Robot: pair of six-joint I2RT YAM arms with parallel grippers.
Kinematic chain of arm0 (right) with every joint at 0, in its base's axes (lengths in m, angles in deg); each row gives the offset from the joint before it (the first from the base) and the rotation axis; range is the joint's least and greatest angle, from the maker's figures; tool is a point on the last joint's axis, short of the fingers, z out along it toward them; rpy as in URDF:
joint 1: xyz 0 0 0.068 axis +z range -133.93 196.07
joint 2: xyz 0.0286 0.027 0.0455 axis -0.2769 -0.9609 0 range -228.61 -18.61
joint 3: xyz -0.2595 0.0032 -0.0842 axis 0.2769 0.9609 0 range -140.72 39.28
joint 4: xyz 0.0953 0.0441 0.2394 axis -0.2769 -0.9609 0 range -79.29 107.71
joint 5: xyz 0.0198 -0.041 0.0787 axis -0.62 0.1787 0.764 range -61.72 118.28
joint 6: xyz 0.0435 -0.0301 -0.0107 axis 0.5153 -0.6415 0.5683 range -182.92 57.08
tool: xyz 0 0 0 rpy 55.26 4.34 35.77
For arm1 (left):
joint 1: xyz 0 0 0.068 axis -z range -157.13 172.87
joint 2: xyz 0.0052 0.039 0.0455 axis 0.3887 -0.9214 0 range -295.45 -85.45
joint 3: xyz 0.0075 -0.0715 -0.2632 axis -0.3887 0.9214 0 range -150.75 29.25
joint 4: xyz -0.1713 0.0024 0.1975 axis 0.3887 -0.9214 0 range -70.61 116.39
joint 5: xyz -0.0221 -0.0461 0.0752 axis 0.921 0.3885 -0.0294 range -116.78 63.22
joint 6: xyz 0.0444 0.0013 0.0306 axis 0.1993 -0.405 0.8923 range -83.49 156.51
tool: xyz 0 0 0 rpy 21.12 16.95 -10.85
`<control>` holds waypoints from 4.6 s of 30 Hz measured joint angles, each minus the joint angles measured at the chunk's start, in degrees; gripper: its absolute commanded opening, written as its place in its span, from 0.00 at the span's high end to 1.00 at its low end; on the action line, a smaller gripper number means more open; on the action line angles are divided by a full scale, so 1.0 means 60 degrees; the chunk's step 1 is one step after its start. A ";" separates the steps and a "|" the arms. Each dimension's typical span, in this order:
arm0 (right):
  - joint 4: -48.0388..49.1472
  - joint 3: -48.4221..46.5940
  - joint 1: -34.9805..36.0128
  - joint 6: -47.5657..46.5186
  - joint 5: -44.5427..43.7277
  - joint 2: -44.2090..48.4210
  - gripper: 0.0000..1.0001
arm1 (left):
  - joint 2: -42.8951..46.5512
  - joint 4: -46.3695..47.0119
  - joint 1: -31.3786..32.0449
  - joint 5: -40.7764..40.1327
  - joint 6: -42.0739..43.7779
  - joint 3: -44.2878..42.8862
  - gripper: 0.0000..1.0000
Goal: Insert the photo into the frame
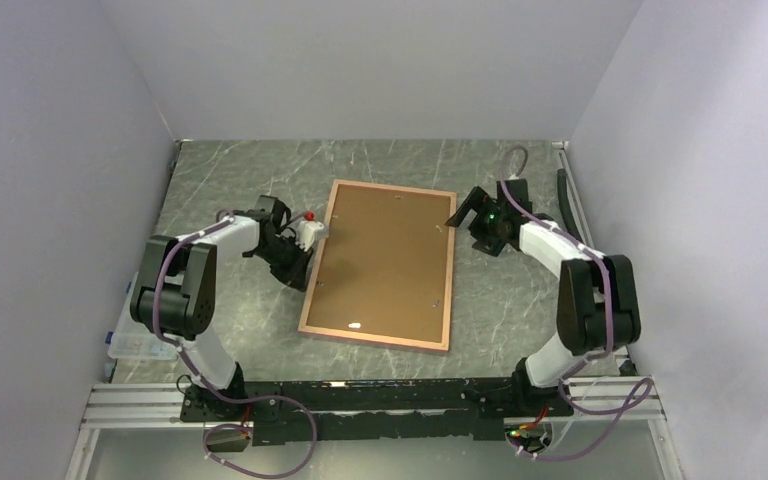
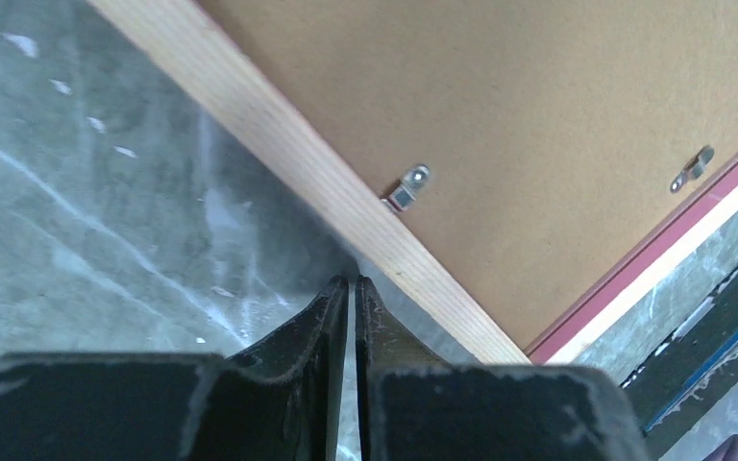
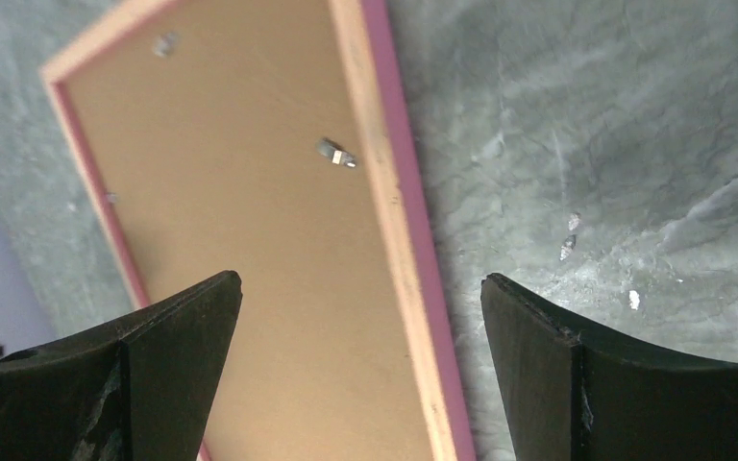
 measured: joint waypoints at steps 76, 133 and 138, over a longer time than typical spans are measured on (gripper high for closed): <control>-0.1209 0.1566 0.0412 0.0299 0.0317 0.0557 0.00 | -0.3450 -0.1552 -0.1490 -0.0543 -0.0098 -0.5115 0.73; 0.0754 -0.5461 0.6291 0.1687 0.1537 -0.5890 0.31 | -0.3053 -0.1537 -0.1628 0.2860 -0.3224 -0.2827 0.87; 0.0918 -0.5716 0.6295 0.1752 0.1512 -0.6127 0.33 | -0.3053 -0.1515 -0.1636 0.2914 -0.3242 -0.2809 0.89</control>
